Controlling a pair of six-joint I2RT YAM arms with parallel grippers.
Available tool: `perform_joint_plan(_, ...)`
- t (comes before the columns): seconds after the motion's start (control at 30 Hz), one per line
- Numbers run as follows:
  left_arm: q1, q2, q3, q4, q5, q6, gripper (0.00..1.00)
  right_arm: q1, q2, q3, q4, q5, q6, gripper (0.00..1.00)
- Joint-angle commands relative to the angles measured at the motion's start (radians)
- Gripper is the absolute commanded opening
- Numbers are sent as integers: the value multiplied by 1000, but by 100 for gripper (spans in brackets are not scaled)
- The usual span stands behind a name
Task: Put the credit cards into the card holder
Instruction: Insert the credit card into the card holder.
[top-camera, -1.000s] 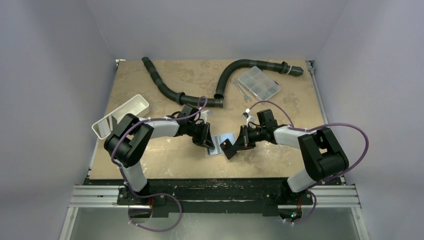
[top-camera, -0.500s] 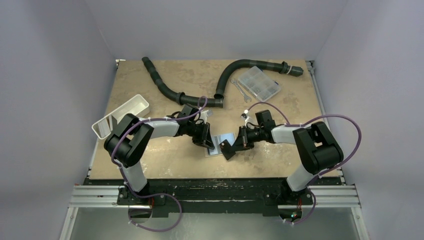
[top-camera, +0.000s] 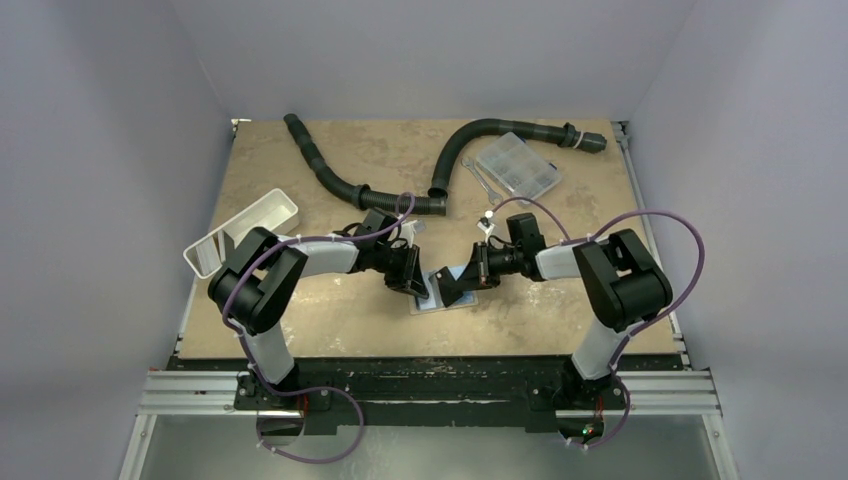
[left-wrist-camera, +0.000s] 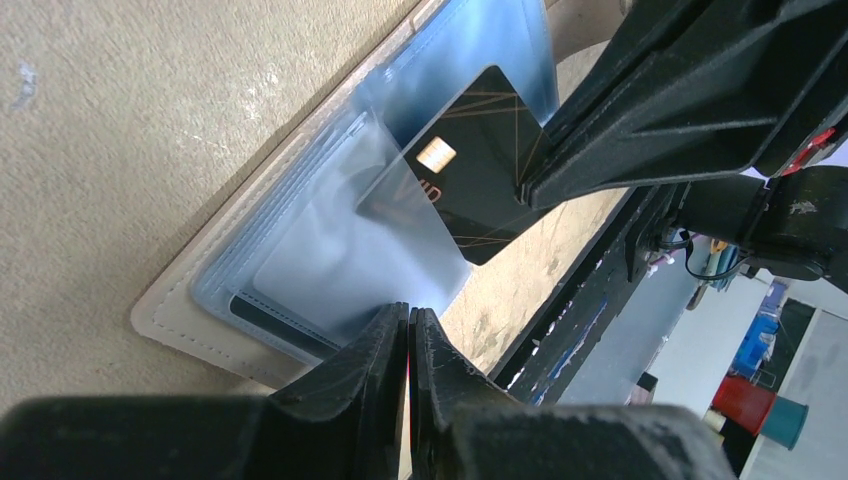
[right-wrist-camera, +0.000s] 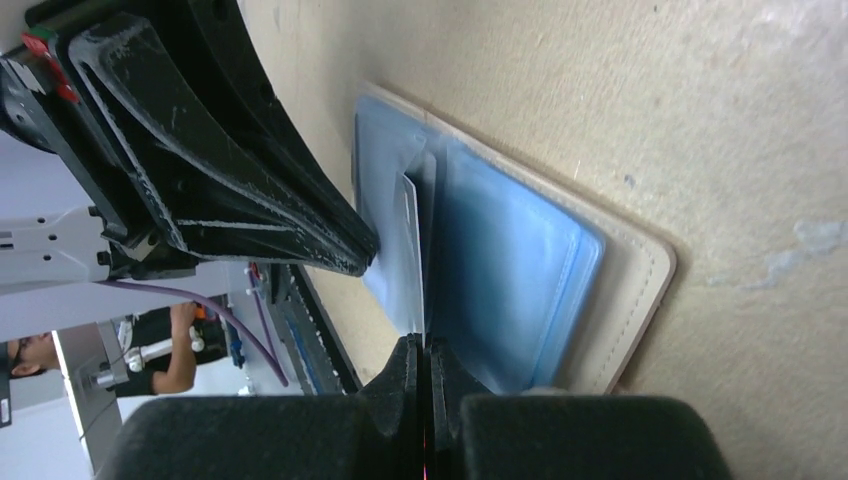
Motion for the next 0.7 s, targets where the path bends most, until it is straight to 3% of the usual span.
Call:
perform_joint_plan(0.0, 0, 6, -24, -43, -57, 50, 10, -5, 33, 38, 97, 1, 35, 0)
perform_joint_plan(0.67, 0, 8, -28, -20, -54, 43, 9, 27, 76, -44, 338, -30, 201, 0)
